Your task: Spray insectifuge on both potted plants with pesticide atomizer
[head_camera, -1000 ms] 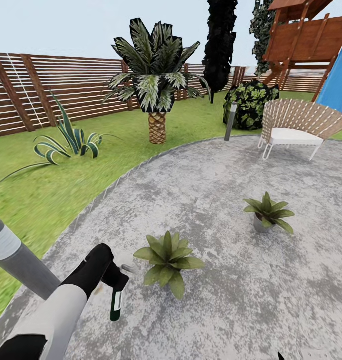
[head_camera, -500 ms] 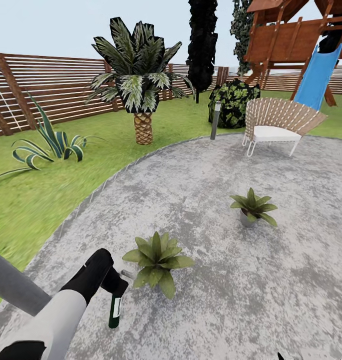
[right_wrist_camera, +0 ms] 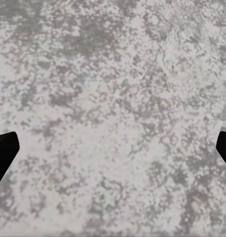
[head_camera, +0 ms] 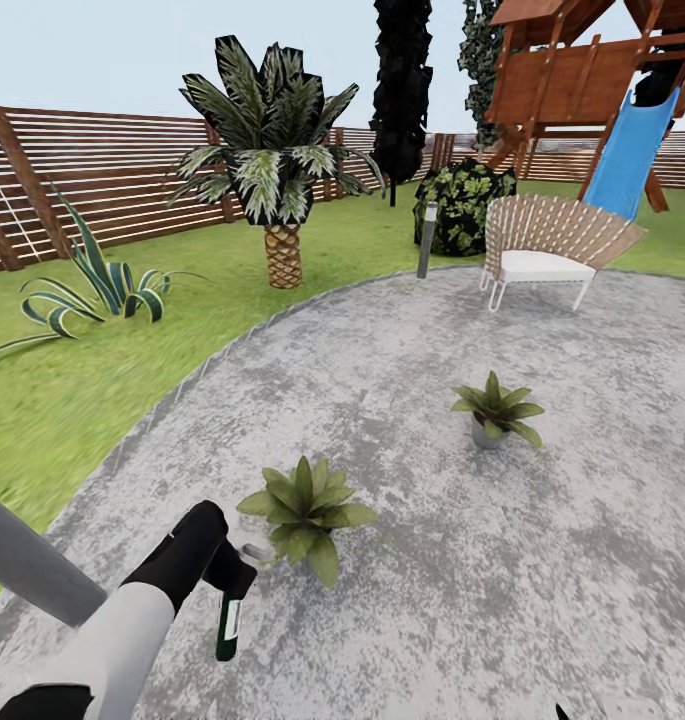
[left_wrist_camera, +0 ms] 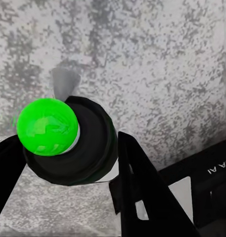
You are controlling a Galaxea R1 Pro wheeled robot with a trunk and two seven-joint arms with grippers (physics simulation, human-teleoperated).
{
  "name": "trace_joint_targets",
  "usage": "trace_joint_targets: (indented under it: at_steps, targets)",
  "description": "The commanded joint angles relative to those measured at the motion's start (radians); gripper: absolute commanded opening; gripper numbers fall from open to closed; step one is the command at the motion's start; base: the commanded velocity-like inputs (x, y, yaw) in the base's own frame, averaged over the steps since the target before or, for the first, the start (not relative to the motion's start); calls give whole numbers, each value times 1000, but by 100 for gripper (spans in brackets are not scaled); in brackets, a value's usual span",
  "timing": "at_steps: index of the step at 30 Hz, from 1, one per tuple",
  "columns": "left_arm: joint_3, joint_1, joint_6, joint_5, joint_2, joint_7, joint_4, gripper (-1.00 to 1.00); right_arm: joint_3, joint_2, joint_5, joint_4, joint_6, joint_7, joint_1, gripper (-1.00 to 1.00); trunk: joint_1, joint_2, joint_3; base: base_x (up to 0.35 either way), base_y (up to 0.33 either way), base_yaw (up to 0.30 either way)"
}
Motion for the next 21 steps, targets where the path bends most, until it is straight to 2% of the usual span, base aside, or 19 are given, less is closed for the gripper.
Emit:
trace_joint_targets:
  at_steps: [1,5,7,10,14,16,18,21]
  targets:
    - [-1,0,2,-14,-13,-7,0,-100,-9,0,8,1,-3,4,0,100,0,0,-1,-5,0,0]
    - [-3,0,6,-14,-87,7,0,-100,-8,0,9,1,-3,4,0,100,0,0,-1,-1,0,0]
    - [-2,0,6,-15,-97,8,3,-100,-8,0,9,1,-3,4,-1,100,0,0,-1,0,0,0]
    - [0,1,6,-17,-90,8,6,-100,-8,0,9,1,-3,4,0,100,0,0,-1,0,0,0]
    - [7,77,3,-21,-33,10,-5,-100,-8,0,9,1,-3,4,-1,100,0,0,-1,0,0,0]
    - [4,88,2,-18,-20,10,-7,-100,-8,0,9,1,-3,5,-1,100,0,0,-1,0,0,0]
    - [1,95,2,-17,-25,10,-8,-100,-8,0,9,1,-3,5,-1,100,0,0,-1,0,0,0]
    - [-8,97,3,-21,-76,10,-10,-100,-8,0,9,1,-3,5,-1,100,0,0,-1,0,0,0]
